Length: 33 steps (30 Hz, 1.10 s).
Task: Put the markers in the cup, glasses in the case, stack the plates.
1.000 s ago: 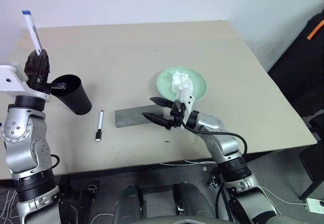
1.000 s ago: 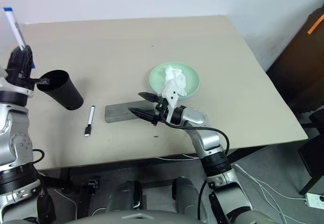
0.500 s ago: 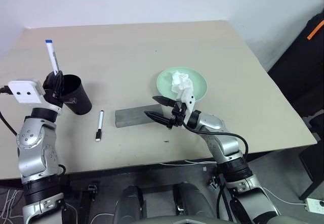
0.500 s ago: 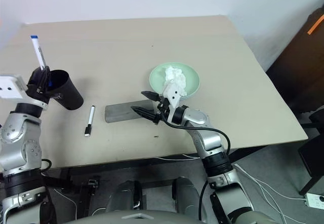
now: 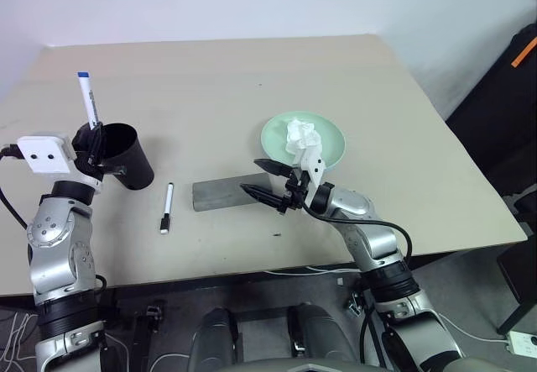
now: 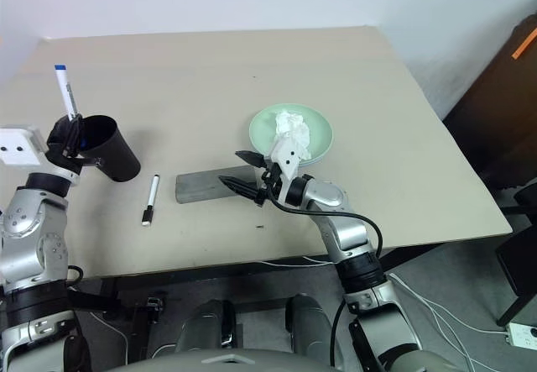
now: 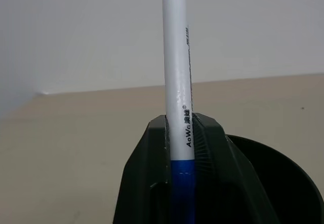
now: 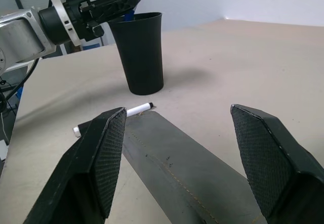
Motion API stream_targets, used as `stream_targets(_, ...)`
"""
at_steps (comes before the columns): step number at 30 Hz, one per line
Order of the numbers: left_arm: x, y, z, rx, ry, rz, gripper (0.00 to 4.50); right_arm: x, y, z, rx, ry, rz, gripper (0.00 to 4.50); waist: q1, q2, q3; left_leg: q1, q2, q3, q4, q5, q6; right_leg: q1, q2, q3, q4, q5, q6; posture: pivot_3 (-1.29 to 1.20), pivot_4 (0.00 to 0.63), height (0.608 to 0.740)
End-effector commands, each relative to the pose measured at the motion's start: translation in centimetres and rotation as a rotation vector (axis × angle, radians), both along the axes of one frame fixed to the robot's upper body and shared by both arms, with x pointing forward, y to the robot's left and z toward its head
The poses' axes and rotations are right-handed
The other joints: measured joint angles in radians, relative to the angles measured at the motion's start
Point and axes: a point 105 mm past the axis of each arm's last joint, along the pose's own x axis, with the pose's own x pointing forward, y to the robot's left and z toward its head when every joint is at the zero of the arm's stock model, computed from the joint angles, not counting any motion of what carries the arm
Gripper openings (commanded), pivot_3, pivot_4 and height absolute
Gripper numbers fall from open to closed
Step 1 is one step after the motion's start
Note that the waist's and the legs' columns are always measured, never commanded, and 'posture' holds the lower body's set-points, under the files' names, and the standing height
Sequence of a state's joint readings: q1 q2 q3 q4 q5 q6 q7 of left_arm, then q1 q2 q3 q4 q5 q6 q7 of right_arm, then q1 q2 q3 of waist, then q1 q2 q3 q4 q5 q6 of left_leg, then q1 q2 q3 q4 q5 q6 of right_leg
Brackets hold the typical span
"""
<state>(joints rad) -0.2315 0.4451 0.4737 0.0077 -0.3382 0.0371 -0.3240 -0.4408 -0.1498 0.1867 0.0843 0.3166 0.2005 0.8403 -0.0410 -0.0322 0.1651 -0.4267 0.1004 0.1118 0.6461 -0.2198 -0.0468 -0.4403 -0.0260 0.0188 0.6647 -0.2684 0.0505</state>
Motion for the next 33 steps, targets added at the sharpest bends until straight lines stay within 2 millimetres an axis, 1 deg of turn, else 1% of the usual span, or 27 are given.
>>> stream_targets(1, 0.1, -0.2, -0.1, 0.014, 0.002, -0.011, 1.95, 0.0, 0.0, 1.2, 0.007, -0.056, -0.002, 3.48, 0.000, 0.000, 0.000, 0.000, 0.000, 0.000, 0.000, 0.000, 0.000, 0.000, 0.000, 0.000, 0.000, 0.000, 0.000, 0.00, 0.150, 0.726)
stream_targets(2, 0.1, -0.2, -0.2, 0.011, 0.008, -0.014, 2.25, 0.1, 0.0, 1.2, 0.006, -0.056, -0.002, 3.48, 0.000, 0.000, 0.000, 0.000, 0.000, 0.000, 0.000, 0.000, 0.000, 0.000, 0.000, 0.000, 0.000, 0.000, 0.000, 0.00, 0.150, 0.726)
stream_targets(4, 0.1, -0.1, 0.0, 0.028, 0.000, 0.003, 3.02, 0.1, 0.0, 1.2, 0.004, -0.058, -0.004, 3.48, 0.000, 0.000, 0.000, 0.000, 0.000, 0.000, 0.000, 0.000, 0.000, 0.000, 0.000, 0.000, 0.000, 0.000, 0.000, 0.00, 0.150, 0.726)
stream_targets(8, 0.0, 0.0, 1.0, 0.031, -0.036, 0.012, 4.43, 0.1, 0.1, 1.2, 0.005, -0.059, -0.003, 3.48, 0.000, 0.000, 0.000, 0.000, 0.000, 0.000, 0.000, 0.000, 0.000, 0.000, 0.000, 0.000, 0.000, 0.000, 0.000, 0.00, 0.150, 0.726)
stream_targets(10, -0.3, 0.0, 1.6, 0.030, -0.060, 0.005, 4.47, 0.1, 0.2, 1.2, 0.008, -0.058, 0.002, 3.48, 0.000, 0.000, 0.000, 0.000, 0.000, 0.000, 0.000, 0.000, 0.000, 0.000, 0.000, 0.000, 0.000, 0.000, 0.000, 0.00, 0.150, 0.726)
stream_targets(13, -1.2, -0.1, 3.4, 0.036, -0.109, -0.019, 4.47, 0.2, 0.3, 1.2, 0.014, -0.057, 0.004, 3.48, -0.001, 0.000, 0.000, 0.000, 0.000, 0.000, 0.000, 0.000, 0.000, 0.000, 0.000, 0.000, 0.000, 0.000, 0.000, 0.00, 0.150, 0.726)
stream_targets(17, -2.4, -0.8, 5.7, 0.058, -0.124, -0.076, 4.47, 0.3, 0.3, 1.3, 0.023, -0.055, 0.009, 3.48, -0.003, 0.000, 0.000, 0.000, 0.000, 0.000, -0.001, 0.000, 0.000, 0.000, 0.000, 0.000, 0.000, 0.000, 0.000, 0.00, 0.150, 0.726)
stream_targets(20, -3.9, -0.9, 8.4, 0.086, -0.138, -0.103, 4.47, 0.6, 0.3, 2.1, 0.069, -0.041, 0.018, 3.48, -0.003, 0.000, 0.001, 0.000, 0.001, 0.000, -0.001, 0.000, 0.000, -0.001, 0.000, 0.000, 0.000, 0.000, 0.000, 0.00, 0.150, 0.726)
stream_targets(22, -4.4, -1.3, 9.2, 0.097, -0.124, -0.127, 4.47, 0.8, 0.3, 2.4, 0.083, -0.035, 0.022, 3.48, -0.003, 0.000, 0.001, 0.000, 0.001, 0.000, 0.000, 0.000, 0.000, -0.001, 0.000, 0.000, 0.000, 0.000, 0.000, 0.00, 0.150, 0.726)
stream_targets(24, -4.9, -2.2, 9.2, 0.097, -0.073, -0.179, 4.47, 0.9, 0.3, 2.4, 0.084, -0.032, 0.028, 3.48, -0.003, 0.000, 0.001, 0.000, 0.000, 0.000, 0.000, 0.000, 0.000, 0.000, 0.000, 0.000, 0.000, -0.001, -0.002, 0.00, 0.150, 0.726)
stream_targets(25, -5.3, -3.0, 8.6, 0.097, -0.014, -0.217, 4.47, 1.0, 0.2, 2.4, 0.078, -0.033, 0.031, 3.48, -0.003, 0.000, 0.001, 0.000, 0.000, 0.000, 0.000, 0.000, 0.000, 0.000, 0.000, 0.000, 0.000, -0.002, -0.003, 0.00, 0.150, 0.726)
stream_targets(26, -5.6, -3.3, 7.5, 0.089, 0.079, -0.224, 4.47, 1.1, 0.2, 2.3, 0.073, -0.033, 0.032, 3.48, -0.003, 0.000, 0.001, 0.000, 0.000, 0.001, -0.001, 0.000, 0.000, 0.000, 0.000, 0.000, 0.000, -0.002, -0.003, 0.00, 0.150, 0.726)
stream_targets(29, -6.3, -4.2, 4.9, 0.099, 0.274, -0.194, 4.47, 1.2, 0.2, 2.1, 0.064, -0.029, 0.037, 3.48, -0.004, 0.000, 0.001, 0.000, 0.000, 0.001, -0.001, 0.000, 0.000, -0.001, -0.001, 0.001, -0.001, -0.002, -0.003, 0.00, 0.150, 0.726)
stream_targets(30, -6.7, -4.8, 4.2, 0.091, 0.305, -0.182, 4.47, 1.3, 0.3, 2.0, 0.062, -0.027, 0.041, 3.48, -0.004, 0.000, 0.001, 0.000, 0.001, 0.000, -0.001, 0.000, 0.000, -0.001, 0.000, 0.001, 0.000, -0.002, -0.003, 0.00, 0.150, 0.726)
stream_targets(33, -7.3, -5.5, 2.6, 0.075, 0.397, -0.116, 4.47, 1.4, 0.4, 1.9, 0.055, -0.028, 0.051, 3.48, -0.002, 0.000, 0.002, 0.000, 0.000, -0.001, -0.001, 0.000, 0.000, -0.001, -0.001, 0.001, 0.000, -0.002, -0.003, 0.00, 0.150, 0.726)
